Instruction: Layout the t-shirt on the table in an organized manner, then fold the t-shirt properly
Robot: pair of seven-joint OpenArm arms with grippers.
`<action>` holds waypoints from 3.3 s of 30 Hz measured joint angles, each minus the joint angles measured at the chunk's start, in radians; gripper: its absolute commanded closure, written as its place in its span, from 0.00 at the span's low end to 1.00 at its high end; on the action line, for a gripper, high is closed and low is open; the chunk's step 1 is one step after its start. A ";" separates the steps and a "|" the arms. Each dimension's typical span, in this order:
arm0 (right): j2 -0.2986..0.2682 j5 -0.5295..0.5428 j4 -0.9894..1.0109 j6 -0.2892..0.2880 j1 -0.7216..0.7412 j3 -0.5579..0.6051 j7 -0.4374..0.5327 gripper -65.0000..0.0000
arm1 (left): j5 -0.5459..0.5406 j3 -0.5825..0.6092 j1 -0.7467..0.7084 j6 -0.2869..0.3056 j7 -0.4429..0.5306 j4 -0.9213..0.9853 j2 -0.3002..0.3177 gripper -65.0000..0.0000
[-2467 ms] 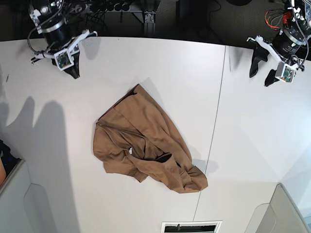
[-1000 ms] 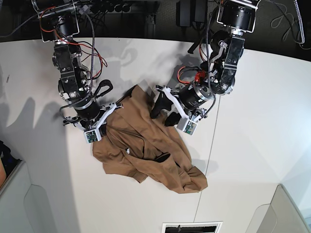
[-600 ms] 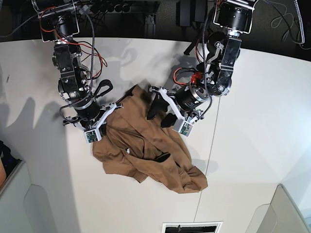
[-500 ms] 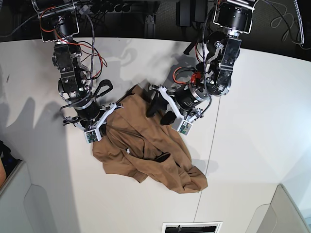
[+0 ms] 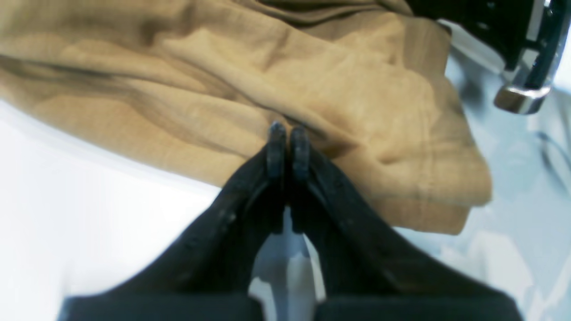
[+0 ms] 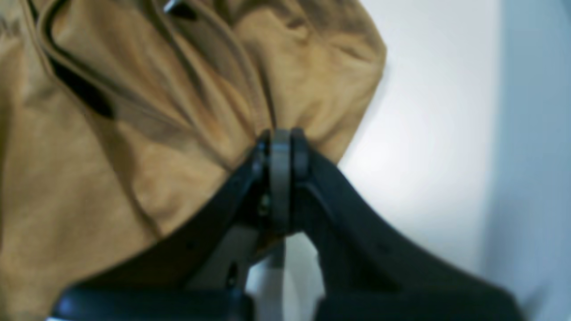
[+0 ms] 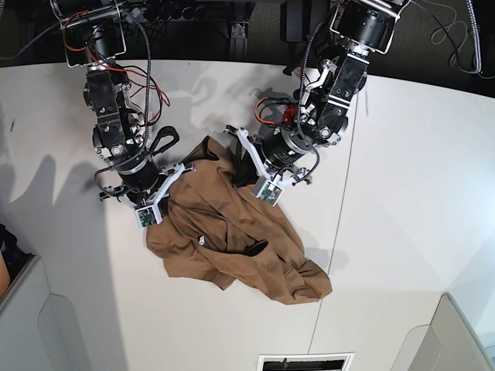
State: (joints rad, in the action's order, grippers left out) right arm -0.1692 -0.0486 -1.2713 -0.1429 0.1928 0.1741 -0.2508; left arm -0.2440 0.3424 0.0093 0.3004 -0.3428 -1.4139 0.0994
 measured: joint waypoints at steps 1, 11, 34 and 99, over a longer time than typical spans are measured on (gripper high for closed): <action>0.000 -0.020 0.000 0.000 0.002 -0.001 0.000 1.00 | -0.001 -0.010 0.000 0.004 -0.002 -0.005 0.001 1.00; -0.103 0.021 -0.026 -0.020 0.013 -0.218 -0.006 1.00 | -0.154 -0.313 -0.006 0.043 -0.079 -0.124 0.065 1.00; 0.024 0.552 -0.026 -0.423 0.004 -0.448 -0.187 0.54 | -0.464 -0.559 -0.014 0.176 -0.282 -0.130 0.169 0.42; 0.028 0.337 -0.266 -0.265 -0.058 -0.462 -0.230 0.32 | -0.624 -0.621 -0.060 0.374 -0.403 -0.104 0.197 0.64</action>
State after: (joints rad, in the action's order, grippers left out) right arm -0.1410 0.2886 -1.5372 -0.4076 0.1349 -0.2878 -0.4805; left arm -0.8680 -0.2783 -0.0502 0.6746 -0.7460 -1.5177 0.2962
